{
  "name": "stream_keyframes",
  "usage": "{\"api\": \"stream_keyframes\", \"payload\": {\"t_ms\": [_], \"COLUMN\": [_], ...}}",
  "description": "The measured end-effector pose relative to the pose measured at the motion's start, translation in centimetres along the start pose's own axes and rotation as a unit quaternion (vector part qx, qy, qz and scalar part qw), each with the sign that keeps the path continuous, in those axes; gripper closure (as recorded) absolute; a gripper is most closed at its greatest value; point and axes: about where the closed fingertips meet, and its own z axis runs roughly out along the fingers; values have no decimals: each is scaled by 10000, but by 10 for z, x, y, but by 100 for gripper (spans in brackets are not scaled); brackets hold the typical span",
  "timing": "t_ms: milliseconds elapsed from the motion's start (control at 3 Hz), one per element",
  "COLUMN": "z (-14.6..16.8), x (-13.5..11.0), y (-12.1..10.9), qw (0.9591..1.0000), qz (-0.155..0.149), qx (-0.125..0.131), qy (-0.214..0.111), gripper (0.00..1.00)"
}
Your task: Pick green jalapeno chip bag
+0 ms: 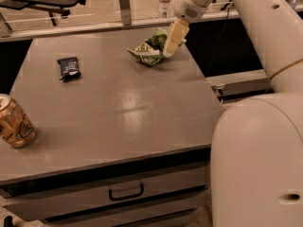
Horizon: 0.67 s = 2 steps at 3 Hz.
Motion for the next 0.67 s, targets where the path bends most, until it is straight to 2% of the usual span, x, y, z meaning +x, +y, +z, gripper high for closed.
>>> {"api": "stream_keyframes", "payload": {"t_ms": [667], "z": [50], "x": [8], "y": [0], "qw": [9999], "qz": [60], "qx": [-34], "qy": [157], "gripper": [0]}}
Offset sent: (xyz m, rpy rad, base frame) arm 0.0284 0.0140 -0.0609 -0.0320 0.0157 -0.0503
